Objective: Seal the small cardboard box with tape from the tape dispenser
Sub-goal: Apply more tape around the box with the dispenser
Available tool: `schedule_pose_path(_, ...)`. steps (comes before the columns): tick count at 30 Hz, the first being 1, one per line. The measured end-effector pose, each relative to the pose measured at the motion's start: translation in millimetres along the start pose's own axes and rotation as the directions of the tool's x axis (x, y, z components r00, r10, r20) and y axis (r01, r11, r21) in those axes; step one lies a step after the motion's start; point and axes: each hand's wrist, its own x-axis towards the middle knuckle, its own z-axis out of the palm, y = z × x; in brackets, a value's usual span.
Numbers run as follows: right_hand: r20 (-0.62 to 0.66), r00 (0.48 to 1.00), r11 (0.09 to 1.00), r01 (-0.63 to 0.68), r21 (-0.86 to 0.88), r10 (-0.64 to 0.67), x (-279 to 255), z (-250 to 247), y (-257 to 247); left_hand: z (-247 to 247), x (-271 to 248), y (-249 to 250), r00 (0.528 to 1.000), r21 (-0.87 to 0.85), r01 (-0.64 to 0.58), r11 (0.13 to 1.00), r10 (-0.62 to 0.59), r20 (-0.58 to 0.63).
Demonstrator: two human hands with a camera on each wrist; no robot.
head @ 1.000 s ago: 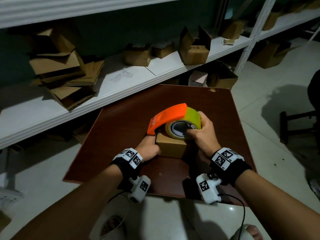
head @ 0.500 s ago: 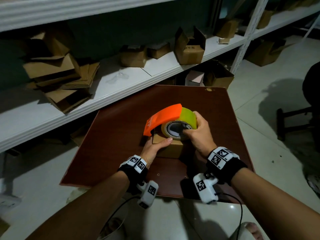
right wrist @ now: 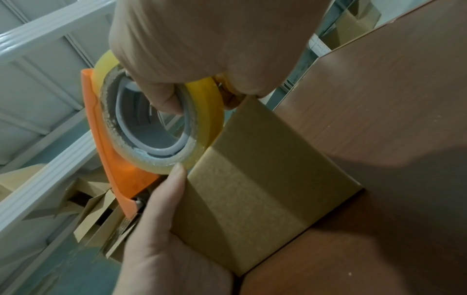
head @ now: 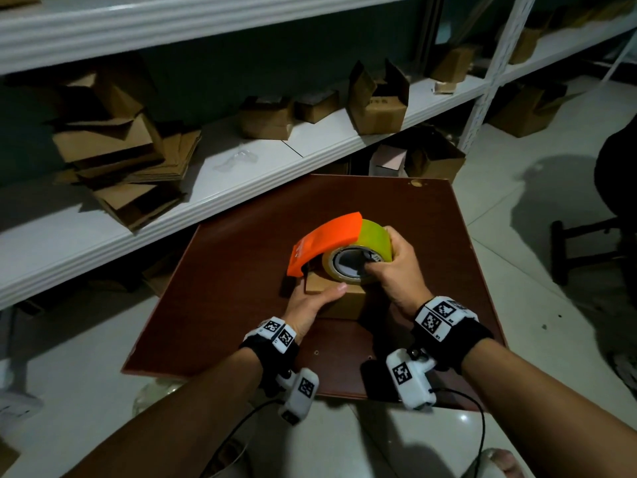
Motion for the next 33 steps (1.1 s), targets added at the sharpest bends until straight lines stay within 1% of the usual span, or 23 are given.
schedule_pose_path(2, 0.007, 1.0, 1.0, -0.009, -0.003, 0.009, 0, -1, 0, -3, 1, 0, 1.0, 0.03, 0.016, 0.999, -0.017, 0.014)
schedule_pose_path(4, 0.019, 1.0, 1.0, -0.014, 0.002, 0.014, 1, -2, 0, -6, 1, 7, 0.997, 0.082, 0.03, 0.996, -0.035, 0.063)
schedule_pose_path(7, 0.028, 1.0, 1.0, -0.006, 0.016, 0.006, 1, -3, -2, -8, 0, 21, 0.993, 0.112, 0.006, 0.994, -0.019, 0.113)
schedule_pose_path(10, 0.029, 0.999, 1.0, 0.013, 0.028, -0.014, 0, -3, -3, -2, 1, 27, 0.997, 0.06, -0.032, 0.998, 0.028, 0.065)
schedule_pose_path(13, 0.044, 0.999, 0.999, 0.015, 0.029, -0.017, 1, -2, -4, 1, 3, 21, 0.999, 0.028, -0.032, 0.999, 0.032, 0.018)
schedule_pose_path(16, 0.075, 0.997, 1.0, 0.016, -0.005, -0.016, 4, -5, -5, -1, 4, 15, 0.999, 0.046, -0.017, 0.999, 0.015, 0.045)
schedule_pose_path(18, 0.135, 0.991, 0.998, 0.008, -0.065, 0.001, 9, -10, -10, -2, 2, 14, 0.997, 0.062, -0.021, 0.998, 0.017, 0.073)
schedule_pose_path(19, 0.18, 0.984, 0.996, -0.002, -0.089, 0.018, 13, -14, -12, -3, 2, 13, 0.997, 0.063, -0.022, 0.998, 0.017, 0.069)
schedule_pose_path(23, 0.381, 0.92, 0.989, -0.039, -0.141, 0.091, 22, -31, -27, -3, 1, 14, 0.999, 0.075, 0.014, 0.997, -0.017, 0.036)
schedule_pose_path(25, 0.422, 0.902, 0.986, -0.028, -0.164, 0.096, 24, -36, -36, -2, 0, 16, 0.997, 0.084, 0.058, 0.995, -0.062, 0.048)
schedule_pose_path(26, 0.424, 0.901, 0.986, -0.017, -0.169, 0.088, 24, -36, -41, -2, 0, 17, 0.995, 0.092, 0.077, 0.993, -0.082, 0.048)
schedule_pose_path(28, 0.395, 0.917, 0.984, 0.024, -0.177, 0.049, 24, -30, -51, -2, -2, 18, 0.995, 0.1, 0.088, 0.991, -0.093, 0.041)
schedule_pose_path(31, 0.282, 0.959, 0.986, 0.075, -0.15, -0.03, 22, -15, -59, -3, -1, 15, 0.996, 0.095, 0.085, 0.992, -0.087, 0.023)
schedule_pose_path(33, 0.247, 0.968, 0.993, 0.063, -0.101, -0.036, 23, -6, -62, -3, -2, 15, 0.996, 0.098, 0.087, 0.991, -0.089, 0.017)
